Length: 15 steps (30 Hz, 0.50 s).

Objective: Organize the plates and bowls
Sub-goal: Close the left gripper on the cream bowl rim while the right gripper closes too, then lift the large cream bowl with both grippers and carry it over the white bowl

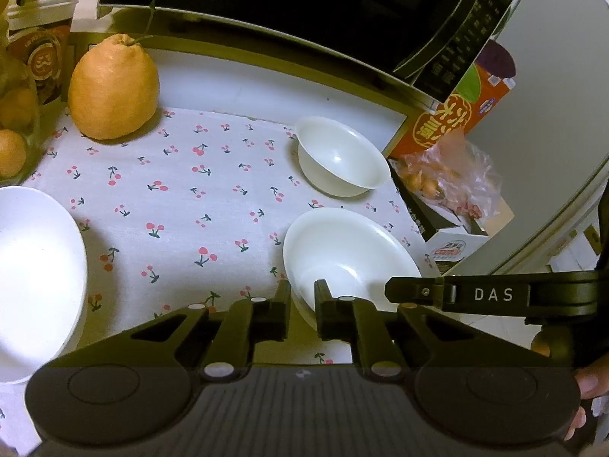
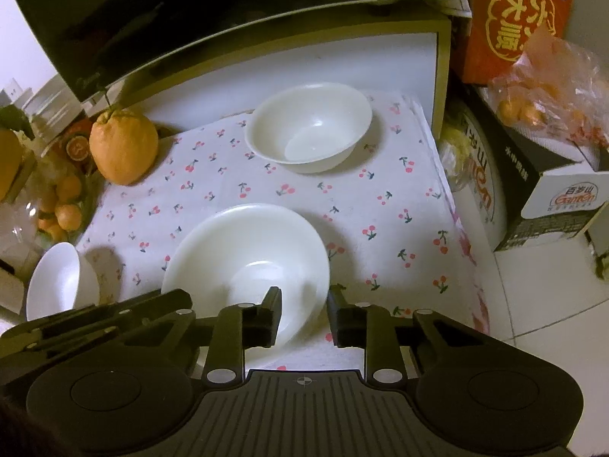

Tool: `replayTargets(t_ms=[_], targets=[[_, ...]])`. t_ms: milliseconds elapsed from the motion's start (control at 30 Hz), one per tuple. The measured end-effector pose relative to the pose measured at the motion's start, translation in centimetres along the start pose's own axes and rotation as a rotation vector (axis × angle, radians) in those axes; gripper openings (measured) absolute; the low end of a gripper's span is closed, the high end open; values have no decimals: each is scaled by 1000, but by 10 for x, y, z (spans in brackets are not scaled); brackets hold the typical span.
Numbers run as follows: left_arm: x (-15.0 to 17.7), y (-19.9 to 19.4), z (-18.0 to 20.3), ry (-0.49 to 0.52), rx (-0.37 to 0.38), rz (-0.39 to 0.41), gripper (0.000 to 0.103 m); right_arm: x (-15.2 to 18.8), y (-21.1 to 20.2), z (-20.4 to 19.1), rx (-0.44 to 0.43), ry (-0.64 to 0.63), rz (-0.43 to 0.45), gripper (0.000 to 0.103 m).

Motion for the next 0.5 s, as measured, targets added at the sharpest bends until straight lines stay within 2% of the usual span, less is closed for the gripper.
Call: replayTargets(t_ms=[500], targets=[[-10,-27,-4,-6,-31,30,12,-21,-24,-22,-40,-5,58,24]])
Point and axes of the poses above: each gripper's, at about its wrist camera, not at the fingertips, and y roughly the way its jaws point, z to its right, x to its underside, the point moved 8 cm from there along y, roughly the way its jaws point, and after that the axes turned 13 degrees about -y, right-handed, at the moved point
